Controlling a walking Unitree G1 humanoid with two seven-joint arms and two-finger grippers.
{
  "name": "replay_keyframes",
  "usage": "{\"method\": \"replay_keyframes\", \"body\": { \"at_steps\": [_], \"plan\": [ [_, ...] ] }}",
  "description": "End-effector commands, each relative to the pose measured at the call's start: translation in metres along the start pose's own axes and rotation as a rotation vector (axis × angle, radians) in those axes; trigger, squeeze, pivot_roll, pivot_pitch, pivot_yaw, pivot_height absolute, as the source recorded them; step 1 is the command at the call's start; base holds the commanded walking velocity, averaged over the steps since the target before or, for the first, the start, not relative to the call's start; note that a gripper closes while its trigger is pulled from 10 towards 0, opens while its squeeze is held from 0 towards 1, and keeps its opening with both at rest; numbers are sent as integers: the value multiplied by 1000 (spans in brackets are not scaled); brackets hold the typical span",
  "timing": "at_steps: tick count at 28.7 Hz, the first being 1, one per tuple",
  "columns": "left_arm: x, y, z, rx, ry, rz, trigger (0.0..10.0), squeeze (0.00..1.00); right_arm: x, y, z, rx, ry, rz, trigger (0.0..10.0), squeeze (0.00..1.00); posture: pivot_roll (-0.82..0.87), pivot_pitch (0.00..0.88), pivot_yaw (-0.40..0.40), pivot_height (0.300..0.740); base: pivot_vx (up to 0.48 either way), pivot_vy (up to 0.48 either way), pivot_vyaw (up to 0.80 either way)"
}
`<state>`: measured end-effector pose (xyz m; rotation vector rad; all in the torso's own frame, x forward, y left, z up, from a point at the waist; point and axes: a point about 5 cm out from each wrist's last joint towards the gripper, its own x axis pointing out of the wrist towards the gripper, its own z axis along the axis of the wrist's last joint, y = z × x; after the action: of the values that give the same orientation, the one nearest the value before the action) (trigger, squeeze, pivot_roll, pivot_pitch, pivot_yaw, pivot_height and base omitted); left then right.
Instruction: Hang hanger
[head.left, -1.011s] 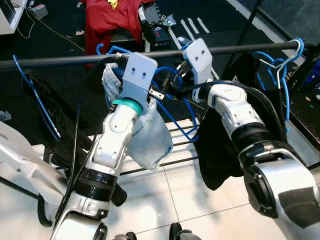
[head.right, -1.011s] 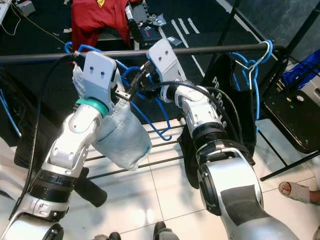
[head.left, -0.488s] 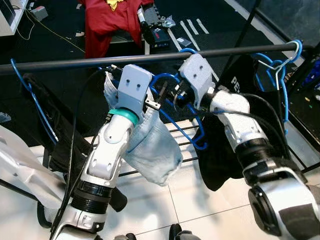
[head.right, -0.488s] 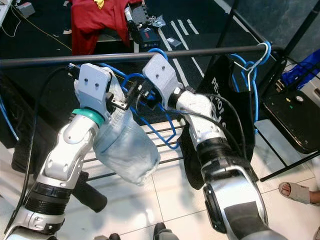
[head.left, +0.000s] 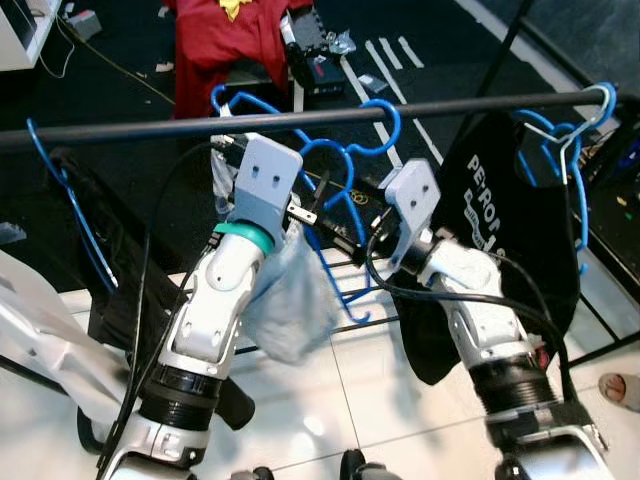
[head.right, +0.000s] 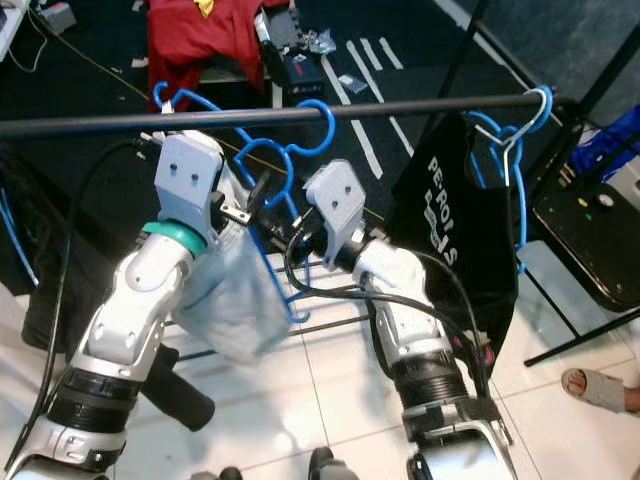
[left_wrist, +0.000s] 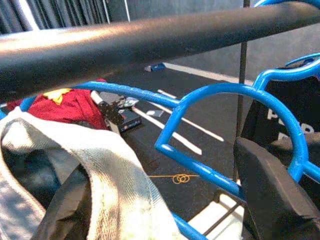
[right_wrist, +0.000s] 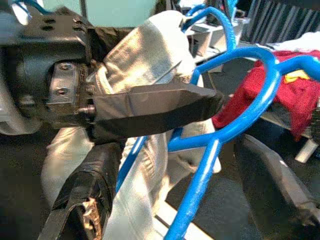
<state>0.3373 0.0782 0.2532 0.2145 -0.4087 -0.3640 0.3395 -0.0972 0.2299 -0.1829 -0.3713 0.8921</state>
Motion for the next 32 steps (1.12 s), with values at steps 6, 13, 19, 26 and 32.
{"method": "replay_keyframes", "body": {
  "at_steps": [6,13,19,26,32],
  "plan": [
    [0,-17,-4,-7,17,-78,10000,0,-2,8,15,60,-82,38,10000,0,-92,171,31,740,0,0,0],
    [-4,-14,-1,-52,14,-98,10000,0,-31,31,-6,95,45,26,10000,0,-97,184,28,740,0,0,0],
    [-15,-14,6,-77,-3,-152,10000,0,-38,34,-15,109,108,-40,10000,0,-99,189,32,740,0,0,0],
    [-19,-12,12,-76,-16,-146,10000,0,-37,31,-13,159,105,-84,10000,0,-89,186,25,740,0,0,0],
    [-19,-12,13,-78,-17,-144,10000,0,-37,29,-5,199,70,-69,10000,0,-89,186,24,740,0,0,0]
  ]
}}
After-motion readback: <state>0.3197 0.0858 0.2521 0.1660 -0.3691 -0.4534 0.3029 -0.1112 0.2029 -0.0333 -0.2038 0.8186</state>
